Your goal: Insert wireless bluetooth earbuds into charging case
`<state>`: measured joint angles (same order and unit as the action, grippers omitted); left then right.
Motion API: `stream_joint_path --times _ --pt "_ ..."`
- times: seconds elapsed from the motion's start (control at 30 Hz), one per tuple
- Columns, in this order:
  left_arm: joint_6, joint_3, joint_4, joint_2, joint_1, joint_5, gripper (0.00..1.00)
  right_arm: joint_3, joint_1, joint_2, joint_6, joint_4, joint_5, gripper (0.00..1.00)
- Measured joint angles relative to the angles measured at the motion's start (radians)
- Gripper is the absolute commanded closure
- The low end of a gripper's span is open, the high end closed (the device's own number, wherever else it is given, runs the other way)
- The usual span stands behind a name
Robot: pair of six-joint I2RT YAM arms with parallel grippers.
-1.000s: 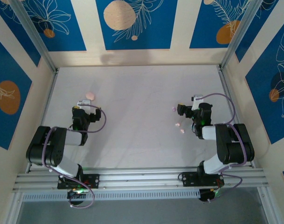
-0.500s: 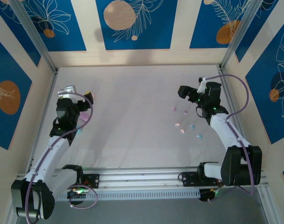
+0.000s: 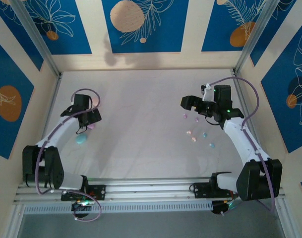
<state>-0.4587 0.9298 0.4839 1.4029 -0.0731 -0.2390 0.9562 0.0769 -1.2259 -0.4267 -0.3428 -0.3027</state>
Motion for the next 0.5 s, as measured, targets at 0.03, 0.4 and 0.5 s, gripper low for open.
stream_joint_path --times 0.03,0.4,0.5 --pt "-0.009 0.017 0.016 0.013 0.002 -0.002 0.08 0.0 0.0 0.006 0.0 -0.015 0.0 0.04" --pt "-0.14 0.155 0.111 0.228 0.011 -0.008 0.18 -0.021 0.011 0.081 -0.016 -0.095 0.022 0.03" --pt "-0.171 0.182 0.124 0.277 0.017 -0.005 0.19 -0.043 0.013 0.095 -0.03 -0.097 0.025 0.02"
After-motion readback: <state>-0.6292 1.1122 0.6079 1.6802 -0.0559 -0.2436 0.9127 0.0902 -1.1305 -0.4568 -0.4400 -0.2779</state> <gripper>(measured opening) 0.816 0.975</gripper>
